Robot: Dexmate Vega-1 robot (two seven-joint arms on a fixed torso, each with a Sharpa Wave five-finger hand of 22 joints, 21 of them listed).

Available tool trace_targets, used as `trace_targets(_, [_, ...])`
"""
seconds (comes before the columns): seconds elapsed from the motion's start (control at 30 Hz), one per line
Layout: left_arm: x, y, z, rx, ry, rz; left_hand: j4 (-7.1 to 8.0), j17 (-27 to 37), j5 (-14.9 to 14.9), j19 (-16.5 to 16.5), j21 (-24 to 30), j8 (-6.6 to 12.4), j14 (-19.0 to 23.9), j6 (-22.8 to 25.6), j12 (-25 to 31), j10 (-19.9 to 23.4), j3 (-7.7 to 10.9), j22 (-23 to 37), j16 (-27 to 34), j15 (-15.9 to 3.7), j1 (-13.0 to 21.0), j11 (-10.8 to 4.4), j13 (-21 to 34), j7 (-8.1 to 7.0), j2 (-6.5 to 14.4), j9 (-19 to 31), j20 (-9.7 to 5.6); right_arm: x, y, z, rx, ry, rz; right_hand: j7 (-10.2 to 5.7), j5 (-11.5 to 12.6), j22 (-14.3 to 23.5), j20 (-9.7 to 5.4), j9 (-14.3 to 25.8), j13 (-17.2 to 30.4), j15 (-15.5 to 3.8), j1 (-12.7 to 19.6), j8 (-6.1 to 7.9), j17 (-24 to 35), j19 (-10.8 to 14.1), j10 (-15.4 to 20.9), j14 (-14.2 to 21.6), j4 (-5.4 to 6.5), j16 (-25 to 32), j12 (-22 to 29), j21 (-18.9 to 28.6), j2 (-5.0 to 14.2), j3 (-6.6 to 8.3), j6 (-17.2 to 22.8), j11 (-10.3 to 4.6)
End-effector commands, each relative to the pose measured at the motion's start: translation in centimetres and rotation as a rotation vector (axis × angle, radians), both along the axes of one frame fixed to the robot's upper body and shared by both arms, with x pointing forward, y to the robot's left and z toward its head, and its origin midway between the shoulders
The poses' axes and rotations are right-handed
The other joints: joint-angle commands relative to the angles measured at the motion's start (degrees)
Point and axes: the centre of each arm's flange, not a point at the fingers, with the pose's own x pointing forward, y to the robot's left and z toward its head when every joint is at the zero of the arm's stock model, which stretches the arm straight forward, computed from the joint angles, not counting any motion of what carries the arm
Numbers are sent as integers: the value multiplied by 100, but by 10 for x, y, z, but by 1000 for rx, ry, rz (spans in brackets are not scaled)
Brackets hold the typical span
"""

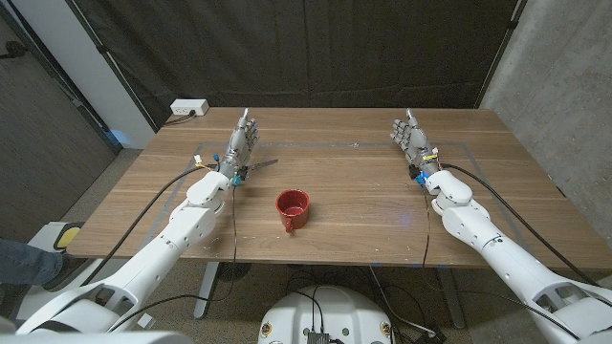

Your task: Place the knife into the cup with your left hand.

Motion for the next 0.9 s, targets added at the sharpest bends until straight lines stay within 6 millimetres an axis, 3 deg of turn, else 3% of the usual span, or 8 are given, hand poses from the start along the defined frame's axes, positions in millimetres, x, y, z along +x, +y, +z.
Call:
trace_targets(0.03, [3,-8,4,0,0,-12,33,9,45,-31,33,51,44,36,54,30,-20,24,46,7,60,7,26,25,18,8,-128,5,10,-8,7,14,13,8,27,28,-77,25,10,39,56,31,14,63,42,43,3,36,46,21,5,40,75,43])
trace_targets(0.57, [-19,1,12,109,-56,139,-66,2,114,137,65,102,255,238,110,263,-1,20,75,-11,256,-5,27,15,119,8,-99,-4,14,-11,2,3,-19,-28,30,30,-51,25,12,49,59,21,16,72,68,71,-5,31,47,3,27,38,83,60])
trace_targets(0.7, [-24,6,11,114,-76,173,-236,-3,171,549,158,164,596,524,172,582,14,16,119,-30,579,-20,30,5,144,13,-72,-7,14,-13,8,11,-32,-38,30,30,-47,25,12,60,62,20,17,74,70,76,-8,29,46,-1,37,40,90,60])
trace_targets(0.9, [-30,12,9,128,-132,252,-389,-4,217,797,179,236,939,866,216,896,27,17,152,-114,885,-129,31,-29,164,16,-103,-10,12,-15,16,6,-42,-45,31,31,-30,26,13,60,72,25,18,91,101,101,-13,32,54,-5,66,49,119,60])
